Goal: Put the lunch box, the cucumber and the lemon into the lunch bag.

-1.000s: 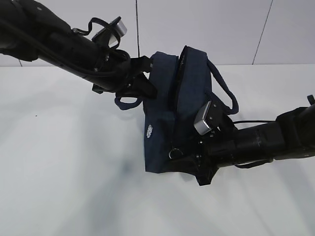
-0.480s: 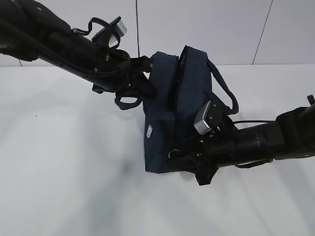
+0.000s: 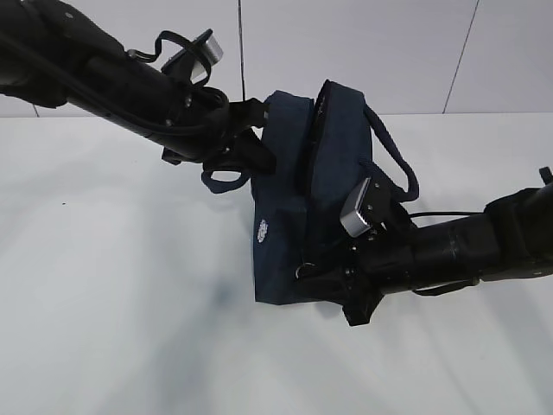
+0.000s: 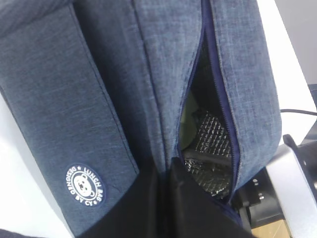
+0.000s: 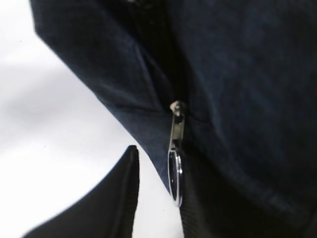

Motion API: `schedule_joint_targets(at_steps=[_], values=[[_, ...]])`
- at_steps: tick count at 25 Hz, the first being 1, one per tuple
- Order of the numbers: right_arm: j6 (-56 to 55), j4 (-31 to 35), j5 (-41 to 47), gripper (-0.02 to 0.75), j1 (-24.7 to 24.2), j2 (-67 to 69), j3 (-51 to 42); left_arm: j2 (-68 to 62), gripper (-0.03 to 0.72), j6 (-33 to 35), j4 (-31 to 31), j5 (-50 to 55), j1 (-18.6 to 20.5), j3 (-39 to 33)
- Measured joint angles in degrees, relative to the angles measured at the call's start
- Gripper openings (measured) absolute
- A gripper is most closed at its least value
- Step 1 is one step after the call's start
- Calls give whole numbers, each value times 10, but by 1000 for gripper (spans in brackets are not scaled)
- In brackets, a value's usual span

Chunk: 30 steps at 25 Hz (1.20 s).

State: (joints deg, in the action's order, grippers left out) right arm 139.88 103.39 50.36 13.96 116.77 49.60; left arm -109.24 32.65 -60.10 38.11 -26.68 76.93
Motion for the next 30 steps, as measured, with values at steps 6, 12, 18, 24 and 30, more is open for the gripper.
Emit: schedule_joint_targets(at_steps=[6, 12, 18, 24, 30], values=[[0, 0, -1, 210, 0, 0, 0, 0, -2, 0, 0, 0, 0, 0], [0, 0, -1, 209, 0, 0, 0, 0, -2, 0, 0, 0, 0, 0], [0, 0, -2, 209, 0, 0, 0, 0, -2, 0, 0, 0, 0, 0], [0, 0, -3, 209, 0, 0, 0, 0, -2, 0, 0, 0, 0, 0], [0, 1, -4, 165, 0, 0, 0, 0, -2, 0, 0, 0, 0, 0]])
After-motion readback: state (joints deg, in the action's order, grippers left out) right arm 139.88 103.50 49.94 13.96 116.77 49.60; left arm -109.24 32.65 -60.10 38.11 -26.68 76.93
